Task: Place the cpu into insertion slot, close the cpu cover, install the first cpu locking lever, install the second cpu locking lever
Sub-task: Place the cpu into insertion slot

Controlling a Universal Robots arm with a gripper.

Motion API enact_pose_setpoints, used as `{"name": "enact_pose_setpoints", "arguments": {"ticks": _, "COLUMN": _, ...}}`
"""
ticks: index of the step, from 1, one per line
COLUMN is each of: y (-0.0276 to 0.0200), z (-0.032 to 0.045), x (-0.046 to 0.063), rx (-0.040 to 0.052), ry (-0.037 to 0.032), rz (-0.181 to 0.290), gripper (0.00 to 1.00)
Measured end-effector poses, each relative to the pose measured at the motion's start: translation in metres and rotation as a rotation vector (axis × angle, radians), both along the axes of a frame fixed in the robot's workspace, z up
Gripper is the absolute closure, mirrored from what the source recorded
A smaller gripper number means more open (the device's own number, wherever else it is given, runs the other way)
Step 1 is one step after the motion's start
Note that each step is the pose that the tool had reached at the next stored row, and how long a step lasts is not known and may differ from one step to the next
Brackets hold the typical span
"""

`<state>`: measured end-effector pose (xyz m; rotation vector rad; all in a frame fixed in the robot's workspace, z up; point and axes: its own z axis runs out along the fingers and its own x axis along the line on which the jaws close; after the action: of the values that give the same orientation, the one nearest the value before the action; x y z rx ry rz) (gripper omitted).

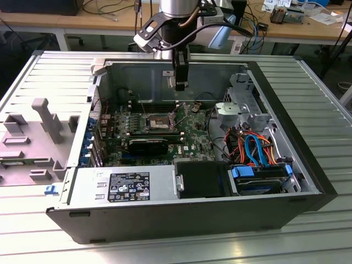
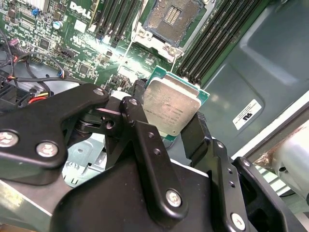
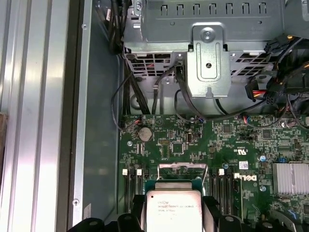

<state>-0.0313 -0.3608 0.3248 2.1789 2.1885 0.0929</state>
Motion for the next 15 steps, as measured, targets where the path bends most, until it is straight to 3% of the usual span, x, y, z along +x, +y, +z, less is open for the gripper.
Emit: {"name": "enact_pose_setpoints", "arguments": {"ticks": 15, "y": -0.0031, "z": -0.0042, "x": -0.0008, "rx": 0.0002, "ry": -0.0001, "rz": 0.0, "gripper": 0.45}}
